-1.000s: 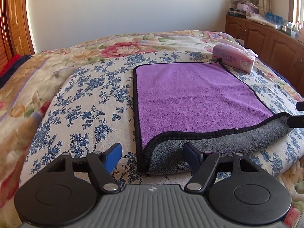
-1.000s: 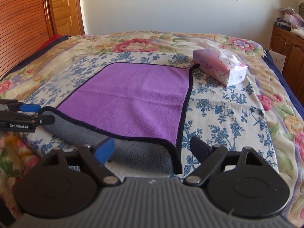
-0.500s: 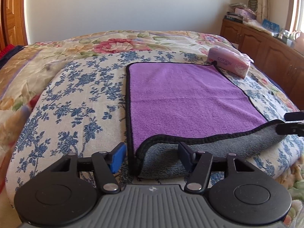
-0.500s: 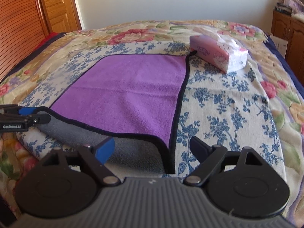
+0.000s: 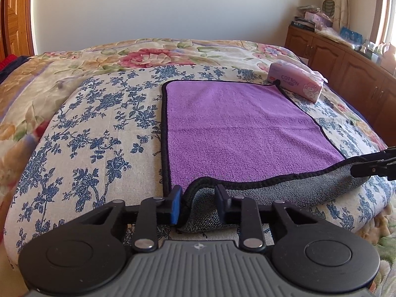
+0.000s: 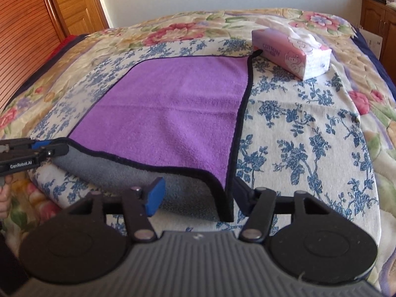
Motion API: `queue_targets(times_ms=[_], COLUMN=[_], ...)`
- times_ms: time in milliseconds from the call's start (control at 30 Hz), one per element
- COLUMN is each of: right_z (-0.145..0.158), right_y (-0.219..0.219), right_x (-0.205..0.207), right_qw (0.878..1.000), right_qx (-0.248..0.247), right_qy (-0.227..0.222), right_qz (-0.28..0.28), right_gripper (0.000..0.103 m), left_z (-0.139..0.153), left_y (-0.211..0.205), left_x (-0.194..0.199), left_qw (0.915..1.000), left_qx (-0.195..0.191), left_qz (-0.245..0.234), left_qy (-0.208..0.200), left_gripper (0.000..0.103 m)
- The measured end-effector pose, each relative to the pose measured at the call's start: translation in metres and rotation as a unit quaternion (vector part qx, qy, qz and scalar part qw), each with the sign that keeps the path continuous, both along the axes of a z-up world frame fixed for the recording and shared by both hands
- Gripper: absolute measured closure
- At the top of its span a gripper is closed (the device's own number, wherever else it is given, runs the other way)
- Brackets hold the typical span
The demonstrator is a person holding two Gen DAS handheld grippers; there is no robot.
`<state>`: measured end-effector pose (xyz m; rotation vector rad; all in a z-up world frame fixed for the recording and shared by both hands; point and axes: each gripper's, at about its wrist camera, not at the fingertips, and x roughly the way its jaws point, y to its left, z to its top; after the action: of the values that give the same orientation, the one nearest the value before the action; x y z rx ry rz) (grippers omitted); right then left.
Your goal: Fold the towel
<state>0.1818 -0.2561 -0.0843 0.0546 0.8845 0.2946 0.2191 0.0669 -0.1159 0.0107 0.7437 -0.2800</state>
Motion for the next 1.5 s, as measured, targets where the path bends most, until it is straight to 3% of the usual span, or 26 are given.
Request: queue_targets(times_ms=[233,367,533,600,800,1500], right_z=[0.002,0.004,0.005,0.006,0.008,0.024], right_y=[0.002,0.002,0.001,0.002,0.005,0.010], right_x=[0.000,-0.001,-0.002,-0.003,-0.006,-0.006], right_qw=[1.000,1.000,1.000,1.000,0.999,0.998], right_qx=[-0.001,-0.007,-0.013,-0.016,-0.020,-0.026], right_qy=[0.010,0.011,0.008,0.004,-0.009,-0.055], right_qz=[0.011,0.015,0.018,0.021,0.028,0.027], right_gripper=[0.056,0.072,0.083,0.094,0.098,0.099], left_z=[0.001,0.001,0.002,0.002,0.004,0.027], left_y=[0.001,0.000,0.001,0.001,0.000,-0.009], left_x=[0.000,0.000,-0.001,-0.002,-0.005,-0.012], left_qw=[1.0000,1.0000,0.9999,0.9999,0.9998,0.9986], left_qx=[-0.007,-0.005,-0.010,-0.011,-0.013,-0.020], left_qz=[-0.003,-0.005,-0.007,-0.009,-0.016,-0.038], left_qy=[0.003,0.002,0.001,0.000,-0.005,-0.032], left_gripper=[0.074,0.075,0.084,0.088,0.094,0.096])
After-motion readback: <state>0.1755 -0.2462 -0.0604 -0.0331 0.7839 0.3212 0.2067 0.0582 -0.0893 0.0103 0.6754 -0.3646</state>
